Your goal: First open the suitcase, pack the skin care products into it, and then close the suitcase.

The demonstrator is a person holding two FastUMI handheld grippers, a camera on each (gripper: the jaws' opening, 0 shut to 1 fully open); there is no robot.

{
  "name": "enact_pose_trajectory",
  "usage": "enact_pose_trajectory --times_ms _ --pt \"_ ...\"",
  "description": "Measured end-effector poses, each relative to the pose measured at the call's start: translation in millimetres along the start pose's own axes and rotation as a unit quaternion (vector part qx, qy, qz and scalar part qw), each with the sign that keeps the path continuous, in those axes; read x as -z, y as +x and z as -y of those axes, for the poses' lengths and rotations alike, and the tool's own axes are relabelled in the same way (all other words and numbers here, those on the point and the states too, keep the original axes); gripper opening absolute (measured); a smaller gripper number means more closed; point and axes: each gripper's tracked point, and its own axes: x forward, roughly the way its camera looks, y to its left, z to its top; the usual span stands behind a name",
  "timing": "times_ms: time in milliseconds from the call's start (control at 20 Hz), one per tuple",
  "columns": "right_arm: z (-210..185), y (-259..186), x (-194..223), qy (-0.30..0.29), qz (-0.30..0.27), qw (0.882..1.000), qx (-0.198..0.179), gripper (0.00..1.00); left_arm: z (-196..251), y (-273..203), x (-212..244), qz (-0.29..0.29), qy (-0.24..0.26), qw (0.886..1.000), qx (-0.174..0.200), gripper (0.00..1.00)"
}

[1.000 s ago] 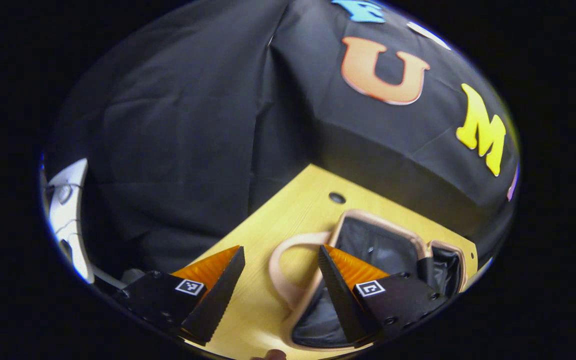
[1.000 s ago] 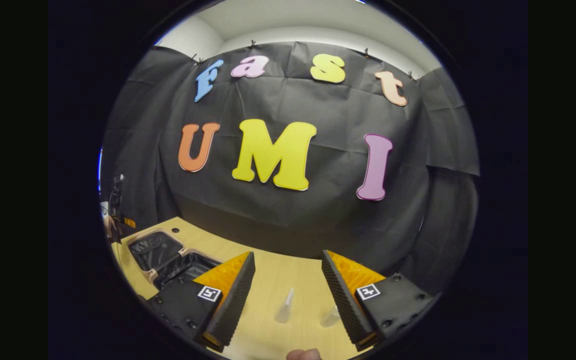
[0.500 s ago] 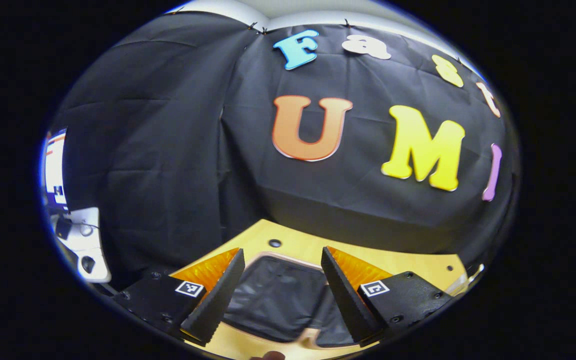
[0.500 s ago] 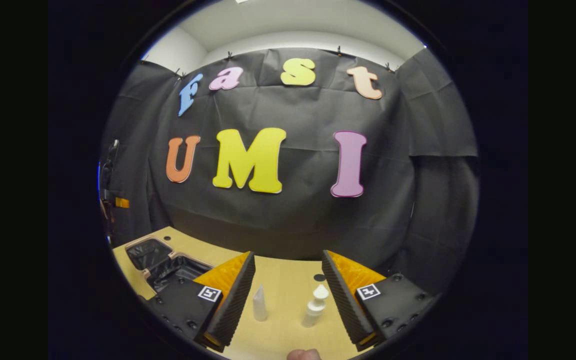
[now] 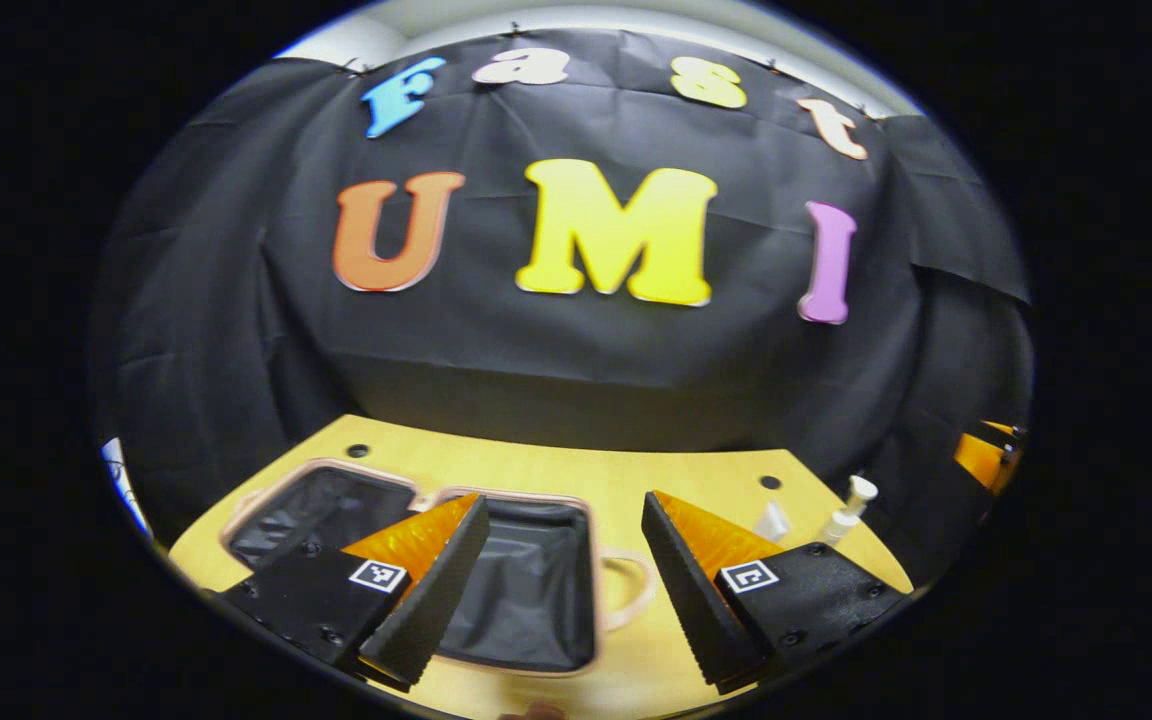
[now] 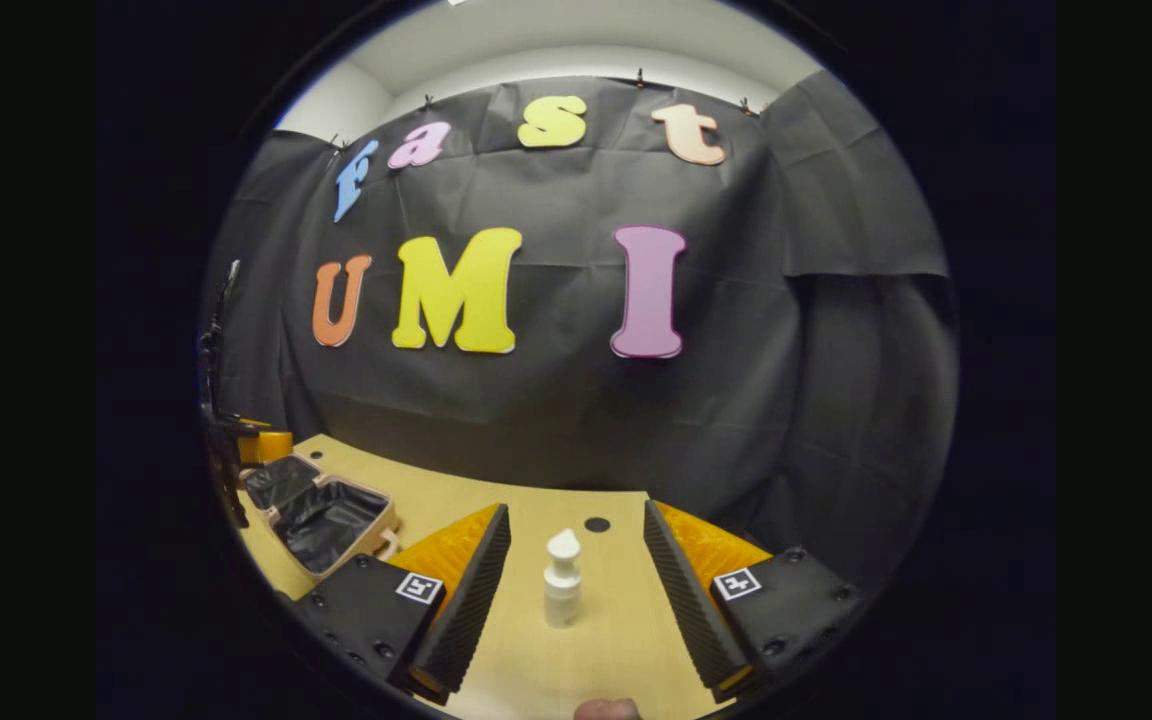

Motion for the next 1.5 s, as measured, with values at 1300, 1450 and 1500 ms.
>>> enact_pose_trajectory --times_ms 1300,1450,1500 --pt "68.0 22.5 95.2 -0.016 -0.116 0.993 0.005 0.8 172.6 170.7 212.1 -0.161 0.084 0.979 0.093 0.59" --pt "56.8 36.8 114.2 -0.01 -0.127 0.992 -0.01 0.8 172.3 167.9 212.7 -0.172 0.094 0.976 0.099 0.47" --pt "50.8 43.3 122.4 -0.005 -0.135 0.991 -0.018 0.8 173.1 164.1 212.9 -0.175 0.087 0.975 0.106 0.45"
